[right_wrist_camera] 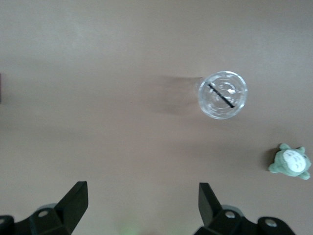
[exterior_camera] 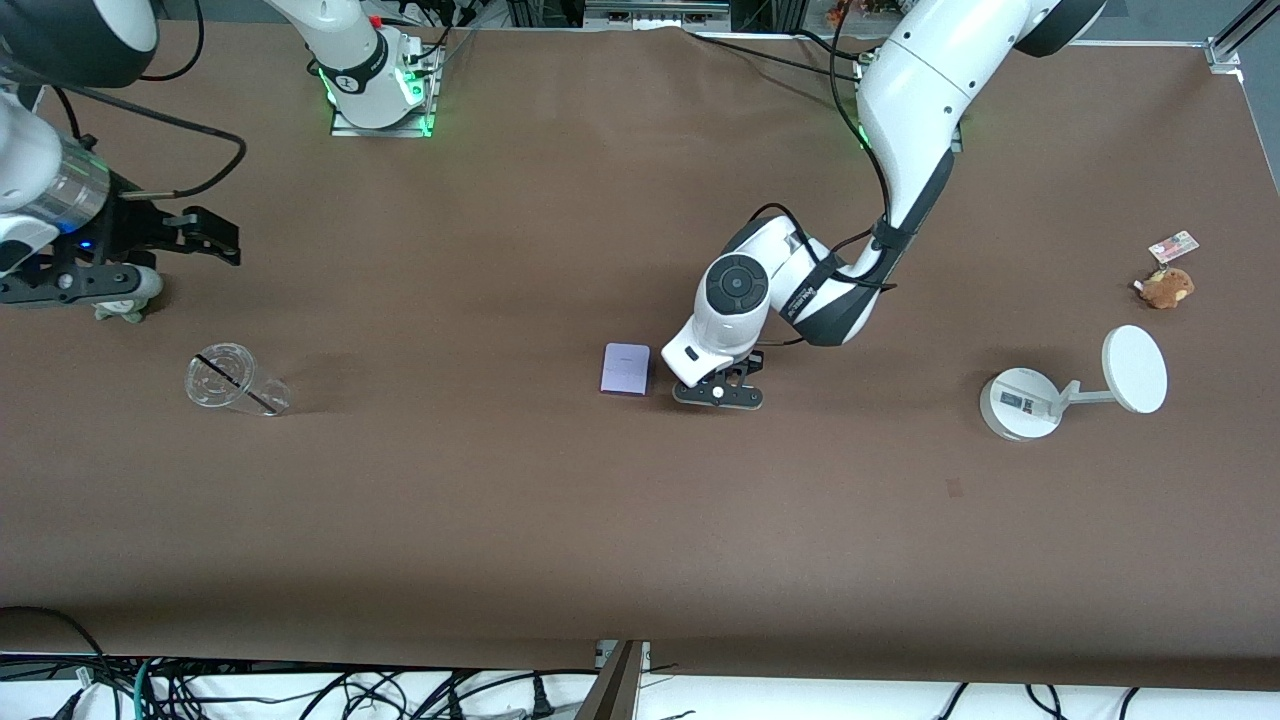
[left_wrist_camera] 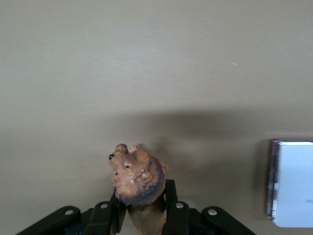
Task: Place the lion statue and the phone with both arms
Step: 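Carry the lion toward the lamp while the right gripper reaches the phone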
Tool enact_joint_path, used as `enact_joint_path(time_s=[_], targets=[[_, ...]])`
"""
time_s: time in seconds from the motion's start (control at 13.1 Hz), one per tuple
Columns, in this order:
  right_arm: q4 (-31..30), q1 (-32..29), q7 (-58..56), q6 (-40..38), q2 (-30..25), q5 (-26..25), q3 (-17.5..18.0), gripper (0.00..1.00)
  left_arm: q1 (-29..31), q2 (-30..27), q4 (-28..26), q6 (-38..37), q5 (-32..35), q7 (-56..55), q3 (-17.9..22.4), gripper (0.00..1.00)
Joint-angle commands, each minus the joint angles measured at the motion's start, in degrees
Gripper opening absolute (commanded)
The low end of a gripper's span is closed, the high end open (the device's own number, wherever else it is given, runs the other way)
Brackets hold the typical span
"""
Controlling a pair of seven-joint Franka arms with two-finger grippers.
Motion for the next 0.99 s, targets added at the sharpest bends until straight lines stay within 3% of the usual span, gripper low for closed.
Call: enact_joint_path(time_s=[0.0,0.46,0.69,0.92], targets=[[1.2,4.3,6.5,-0.1,1.5,0.6,-0.1,1.00,3.9,-5.8,-0.2,-7.9,1.6,3.2,0.1,0.11],[3.0,18.2,28.1,9.9,11.0,0.7,-0.1,1.00,18.9,-9.2,-0.6,-16.9,1.5,17.4,-0.4,0.11],[12.0,23.8,36.1,13.5,22.2,0.6,-0.1,1.00,25.7,-7.9,-1.0,-16.1,1.7,29.6,0.1,0.11],[21.8,26.6,41.3,13.8,32.3,0.8,0.0,1.00,26.6,-6.1,-1.5,-15.2,2.4,31.4,0.2,0.11]])
